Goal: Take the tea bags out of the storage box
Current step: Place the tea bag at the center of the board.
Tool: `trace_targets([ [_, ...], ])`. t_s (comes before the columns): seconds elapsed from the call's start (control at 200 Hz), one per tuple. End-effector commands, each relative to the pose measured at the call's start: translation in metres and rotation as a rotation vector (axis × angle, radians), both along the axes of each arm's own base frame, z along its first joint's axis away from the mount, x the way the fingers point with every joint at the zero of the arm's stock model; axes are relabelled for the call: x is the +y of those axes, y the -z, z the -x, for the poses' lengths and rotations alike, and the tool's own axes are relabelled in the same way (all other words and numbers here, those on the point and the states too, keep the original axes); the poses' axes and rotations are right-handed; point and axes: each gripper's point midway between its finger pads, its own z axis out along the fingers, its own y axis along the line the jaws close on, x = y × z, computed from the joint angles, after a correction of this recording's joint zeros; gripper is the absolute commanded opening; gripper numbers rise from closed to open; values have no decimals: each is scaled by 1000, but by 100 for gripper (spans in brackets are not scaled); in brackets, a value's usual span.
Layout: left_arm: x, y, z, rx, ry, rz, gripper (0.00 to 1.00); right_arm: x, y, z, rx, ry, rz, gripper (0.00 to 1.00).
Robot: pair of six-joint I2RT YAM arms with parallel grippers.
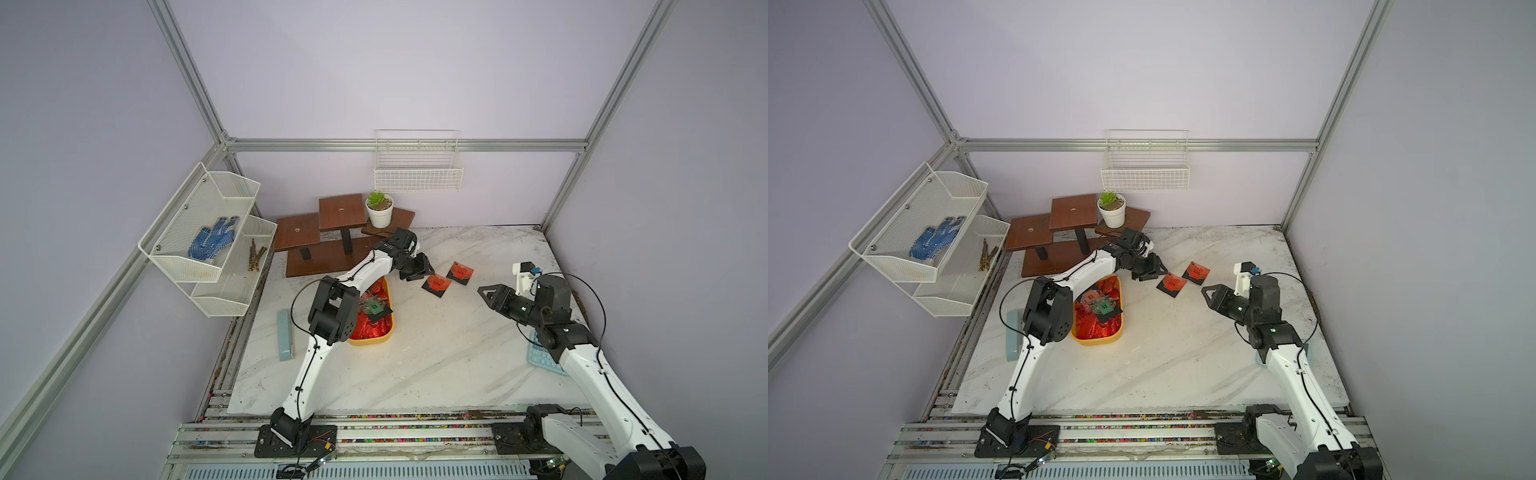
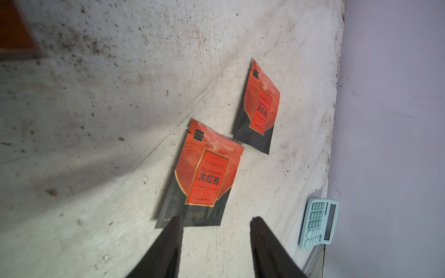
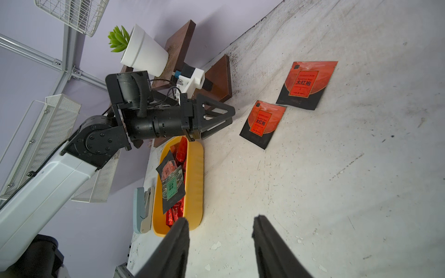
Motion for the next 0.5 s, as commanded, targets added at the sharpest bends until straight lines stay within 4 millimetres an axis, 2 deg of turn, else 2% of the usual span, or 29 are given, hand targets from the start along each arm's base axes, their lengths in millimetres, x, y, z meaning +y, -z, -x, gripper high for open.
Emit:
trace_targets([
  [0.0,-7,-30,2,-82,43,14,50,1,-2,0,-22,-11,-9,51],
  [0.275,-19,-48,37,-155,126,-24,50,0,0,1,-25,-1,-10,54],
  [0.495,-14,-66,52,-211,127,-57,49,0,1,1,-25,-2,-12,56],
])
